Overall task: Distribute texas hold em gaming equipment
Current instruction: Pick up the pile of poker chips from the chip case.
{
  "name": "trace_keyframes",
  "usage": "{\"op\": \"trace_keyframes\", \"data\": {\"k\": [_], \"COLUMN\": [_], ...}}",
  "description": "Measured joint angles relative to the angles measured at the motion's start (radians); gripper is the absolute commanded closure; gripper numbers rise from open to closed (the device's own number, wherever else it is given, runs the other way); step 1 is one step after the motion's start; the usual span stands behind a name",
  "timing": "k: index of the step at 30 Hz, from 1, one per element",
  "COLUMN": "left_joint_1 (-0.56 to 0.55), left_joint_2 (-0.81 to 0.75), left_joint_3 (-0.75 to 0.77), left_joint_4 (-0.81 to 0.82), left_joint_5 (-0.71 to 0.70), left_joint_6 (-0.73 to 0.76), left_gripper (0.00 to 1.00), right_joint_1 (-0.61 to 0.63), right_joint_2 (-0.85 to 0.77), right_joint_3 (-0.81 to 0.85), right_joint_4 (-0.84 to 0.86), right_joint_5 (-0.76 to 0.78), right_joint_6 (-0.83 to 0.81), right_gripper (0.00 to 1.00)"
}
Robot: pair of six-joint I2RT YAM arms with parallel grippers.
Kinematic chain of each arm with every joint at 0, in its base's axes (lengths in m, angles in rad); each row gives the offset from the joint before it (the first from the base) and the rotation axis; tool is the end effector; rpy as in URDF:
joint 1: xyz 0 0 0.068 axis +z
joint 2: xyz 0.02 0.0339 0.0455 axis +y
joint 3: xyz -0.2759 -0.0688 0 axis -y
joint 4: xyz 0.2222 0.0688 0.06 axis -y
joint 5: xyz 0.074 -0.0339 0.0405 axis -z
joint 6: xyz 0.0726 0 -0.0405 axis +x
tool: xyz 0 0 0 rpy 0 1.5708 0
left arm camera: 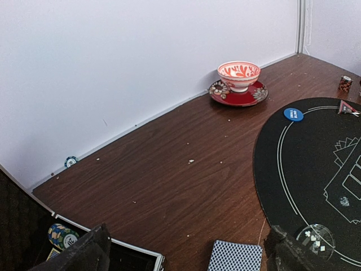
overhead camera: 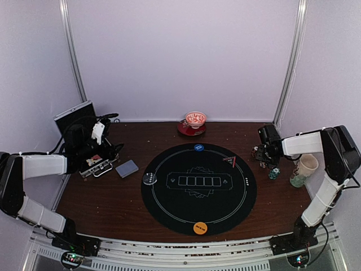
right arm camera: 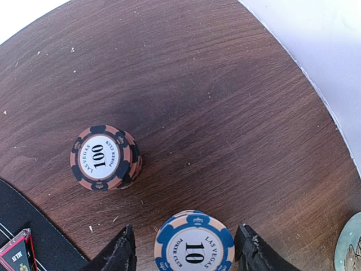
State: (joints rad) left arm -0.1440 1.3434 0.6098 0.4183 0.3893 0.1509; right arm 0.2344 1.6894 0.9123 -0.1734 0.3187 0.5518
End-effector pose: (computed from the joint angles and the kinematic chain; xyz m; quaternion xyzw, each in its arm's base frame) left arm 0.2902 -0.0699 0.2343 0.2290 0.7688 -0.1546 0.5768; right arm 0.3323 0.0560 0.1581 0.1964 0.9208 -0.0242 0.3362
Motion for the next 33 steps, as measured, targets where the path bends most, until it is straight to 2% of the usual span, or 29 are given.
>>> {"op": "trace_keyframes", "data": {"k": [25,33], "left_joint_1": [0.000,0.000], "left_joint_2": [0.000,0.000], "left_joint_3": [0.000,0.000], "left_joint_4": [0.000,0.000], "left_joint_5": [0.000,0.000], "left_joint_6": [0.000,0.000], "left_gripper": [0.02,0.02], "right_joint_1": [0.001,0.001], "right_joint_2": [0.000,0.000], "right_joint_3": [0.000,0.000], "right_joint_4": [-0.011,-0.013], "right_joint_5": [0.003,0.004], "right_joint_6": [-0.003,-0.003], "right_gripper": [0.52,0.62]}}
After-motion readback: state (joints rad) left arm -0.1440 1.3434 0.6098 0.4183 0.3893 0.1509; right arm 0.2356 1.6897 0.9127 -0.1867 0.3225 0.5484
